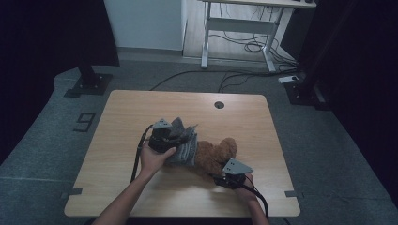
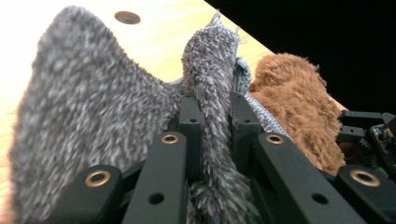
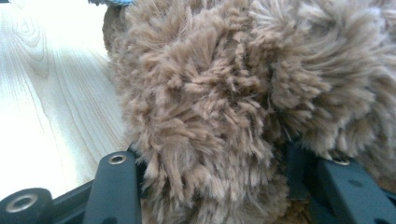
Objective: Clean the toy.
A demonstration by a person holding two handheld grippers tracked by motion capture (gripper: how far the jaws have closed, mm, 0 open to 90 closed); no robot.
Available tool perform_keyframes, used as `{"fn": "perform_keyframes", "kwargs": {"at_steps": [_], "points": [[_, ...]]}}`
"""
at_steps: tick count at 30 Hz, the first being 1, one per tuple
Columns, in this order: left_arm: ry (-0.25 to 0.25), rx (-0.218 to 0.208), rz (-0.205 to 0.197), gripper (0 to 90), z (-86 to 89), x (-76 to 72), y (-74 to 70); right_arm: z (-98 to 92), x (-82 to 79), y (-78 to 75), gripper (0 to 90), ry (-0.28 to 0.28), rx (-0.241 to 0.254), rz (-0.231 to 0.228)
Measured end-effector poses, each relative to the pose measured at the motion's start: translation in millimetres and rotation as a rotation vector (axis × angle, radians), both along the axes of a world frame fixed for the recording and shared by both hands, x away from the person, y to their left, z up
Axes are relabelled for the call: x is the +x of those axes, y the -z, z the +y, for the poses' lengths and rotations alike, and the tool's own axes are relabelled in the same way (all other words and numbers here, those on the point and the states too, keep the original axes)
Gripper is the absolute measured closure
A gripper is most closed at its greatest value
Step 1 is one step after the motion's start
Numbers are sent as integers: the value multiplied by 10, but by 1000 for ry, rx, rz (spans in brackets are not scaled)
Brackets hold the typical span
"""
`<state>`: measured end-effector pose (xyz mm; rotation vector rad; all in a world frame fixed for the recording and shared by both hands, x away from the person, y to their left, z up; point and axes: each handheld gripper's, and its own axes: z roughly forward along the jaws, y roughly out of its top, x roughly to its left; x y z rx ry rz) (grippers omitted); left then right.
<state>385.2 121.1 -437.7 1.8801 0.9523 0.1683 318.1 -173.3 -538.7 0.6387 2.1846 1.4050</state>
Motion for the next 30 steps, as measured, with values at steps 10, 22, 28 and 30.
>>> {"fn": "perform_keyframes", "kwargs": {"at_steps": [10, 22, 28, 30], "points": [[-155, 18, 64, 786, 589, 166, 190, -44, 15, 20, 462, -9, 19, 13], [-29, -59, -3, 789, 308, -62, -128, -58, 31, 26, 462, -7, 29, 23], [141, -32, -32, 787, -407, -191, -325, -76, 41, 32, 462, -6, 42, 37], [179, -17, -26, 786, -643, -187, -330, -84, 43, 37, 462, -5, 45, 40]]}}
